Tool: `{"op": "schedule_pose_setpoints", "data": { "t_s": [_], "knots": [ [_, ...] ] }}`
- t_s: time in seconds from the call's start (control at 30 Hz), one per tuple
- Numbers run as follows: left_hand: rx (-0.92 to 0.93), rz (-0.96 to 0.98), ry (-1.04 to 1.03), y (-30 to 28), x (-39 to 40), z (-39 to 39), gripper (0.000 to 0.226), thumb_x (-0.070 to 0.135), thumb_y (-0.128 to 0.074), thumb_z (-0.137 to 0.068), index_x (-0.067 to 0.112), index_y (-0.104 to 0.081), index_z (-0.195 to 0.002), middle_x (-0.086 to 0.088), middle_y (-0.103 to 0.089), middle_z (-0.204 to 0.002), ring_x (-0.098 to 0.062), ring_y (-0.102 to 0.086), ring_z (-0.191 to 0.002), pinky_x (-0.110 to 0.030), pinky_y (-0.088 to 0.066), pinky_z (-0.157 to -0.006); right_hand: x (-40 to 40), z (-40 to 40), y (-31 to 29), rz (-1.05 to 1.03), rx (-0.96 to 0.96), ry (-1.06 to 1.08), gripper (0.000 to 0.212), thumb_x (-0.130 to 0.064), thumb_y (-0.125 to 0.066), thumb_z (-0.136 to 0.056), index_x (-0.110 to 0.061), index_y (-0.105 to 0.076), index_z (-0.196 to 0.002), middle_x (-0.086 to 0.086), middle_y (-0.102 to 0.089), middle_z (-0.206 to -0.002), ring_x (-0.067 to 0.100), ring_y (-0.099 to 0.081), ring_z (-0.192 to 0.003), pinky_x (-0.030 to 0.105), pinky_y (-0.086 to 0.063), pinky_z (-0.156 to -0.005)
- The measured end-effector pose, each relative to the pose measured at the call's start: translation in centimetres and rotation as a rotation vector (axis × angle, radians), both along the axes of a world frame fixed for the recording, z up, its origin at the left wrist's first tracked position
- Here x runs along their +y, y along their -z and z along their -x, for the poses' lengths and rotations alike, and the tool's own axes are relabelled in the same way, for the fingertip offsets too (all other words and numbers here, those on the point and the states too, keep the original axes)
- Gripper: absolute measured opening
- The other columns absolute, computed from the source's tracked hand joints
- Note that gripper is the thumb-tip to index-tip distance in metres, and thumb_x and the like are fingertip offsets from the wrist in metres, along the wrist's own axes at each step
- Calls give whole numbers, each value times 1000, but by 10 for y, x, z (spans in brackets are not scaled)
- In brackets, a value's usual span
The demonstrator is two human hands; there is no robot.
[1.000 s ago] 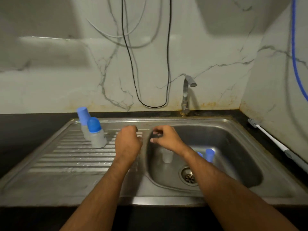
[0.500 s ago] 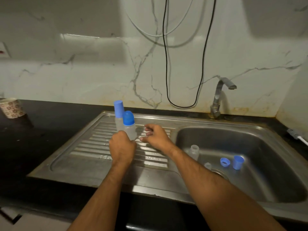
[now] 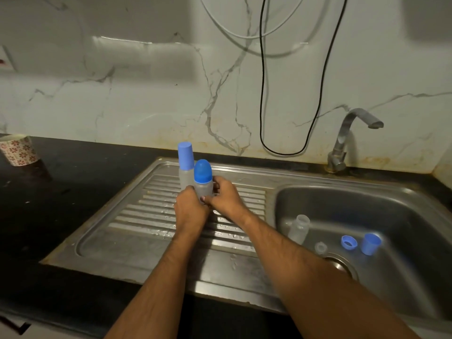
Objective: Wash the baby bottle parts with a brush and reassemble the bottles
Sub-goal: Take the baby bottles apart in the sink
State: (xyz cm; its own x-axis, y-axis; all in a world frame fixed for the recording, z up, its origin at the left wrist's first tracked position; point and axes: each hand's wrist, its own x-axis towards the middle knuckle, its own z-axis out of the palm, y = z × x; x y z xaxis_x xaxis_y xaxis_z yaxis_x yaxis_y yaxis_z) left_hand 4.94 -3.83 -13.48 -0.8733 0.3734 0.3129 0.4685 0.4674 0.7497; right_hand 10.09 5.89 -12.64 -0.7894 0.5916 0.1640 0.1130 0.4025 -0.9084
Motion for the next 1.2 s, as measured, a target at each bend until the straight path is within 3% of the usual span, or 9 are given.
{"op": "schedule_pose_setpoints", "data": {
  "t_s": [0.1, 0.2, 0.33, 0.53, 0.7, 0.77, 0.93, 1.07, 1.2],
  "knots": [
    [14, 3, 9, 2, 3, 1, 18, 16, -72, -82, 10, -61, -95, -5, -66, -88, -23, -64, -79, -39, -57, -71, 3, 1, 1, 20, 9, 24, 55, -7, -80, -83, -14, -56, -132, 4, -68, -119, 15, -65, -103, 30, -58, -83],
    [23, -1, 40, 2, 7, -3, 15, 16, -72, -84, 13, -60, -92, -2, -65, -85, -20, -63, -78, -34, -55, -66, 9, -5, 1, 40, 16, 39, 54, -6, -82, -80, -15, -58, -128, 3, -70, -111, 19, -70, -98, 43, -63, -82],
    [17, -41, 134, -4, 20, -19, 15, 14, -74, -86, 16, -59, -87, 3, -64, -80, -13, -63, -77, -22, -46, -62, 24, -28, -4, 8, 41, 80, 52, -7, -84, -77, -15, -61, -123, 0, -72, -104, 14, -71, -91, 35, -63, -78],
    [31, -24, 256, -14, 58, -69, 29, 21, -81, -81, 20, -57, -97, 6, -62, -91, -8, -59, -83, -12, -36, -62, 59, -93, -10, 3, 50, 168, 59, -10, -88, -73, -17, -60, -124, -2, -72, -106, 14, -71, -94, 40, -63, -81],
    [-12, -88, 417, -16, 103, -121, 36, 26, -84, -77, 25, -58, -101, 10, -65, -88, -4, -63, -80, -18, -47, -65, 95, -167, -21, -64, 34, 228, 56, -8, -87, -74, -15, -61, -123, -7, -68, -102, 5, -66, -89, 12, -53, -67],
    [-53, -127, 470, -16, 119, -144, 41, 31, -84, -76, 25, -59, -108, 8, -68, -94, -6, -65, -85, -25, -55, -74, 110, -194, -22, -84, 44, 251, 55, -8, -87, -74, -15, -62, -122, -8, -68, -99, 5, -67, -88, 12, -54, -65],
    [-45, -146, 560, -9, 156, -187, 54, 38, -87, -68, 25, -63, -114, 9, -71, -101, -7, -68, -94, -27, -57, -82, 143, -251, -22, -134, 37, 291, 50, -14, -88, -75, -13, -66, -119, -5, -73, -102, 2, -69, -89, 22, -59, -81],
    [11, 45, 577, -2, 176, -204, 69, 27, -91, -68, 15, -59, -128, 0, -69, -114, -13, -65, -100, -23, -48, -84, 159, -274, -23, -142, 43, 347, 52, -33, -88, -76, -17, -67, -120, -10, -72, -94, -8, -65, -76, 10, -52, -69],
    [47, 177, 608, 8, 184, -206, 75, 25, -94, -65, 15, -57, -130, -3, -68, -122, -19, -65, -111, -34, -54, -96, 167, -279, -27, -221, -21, 406, 47, -53, -81, -78, -21, -63, -109, -11, -67, -87, 1, -65, -80, 16, -52, -70]
  ]
}}
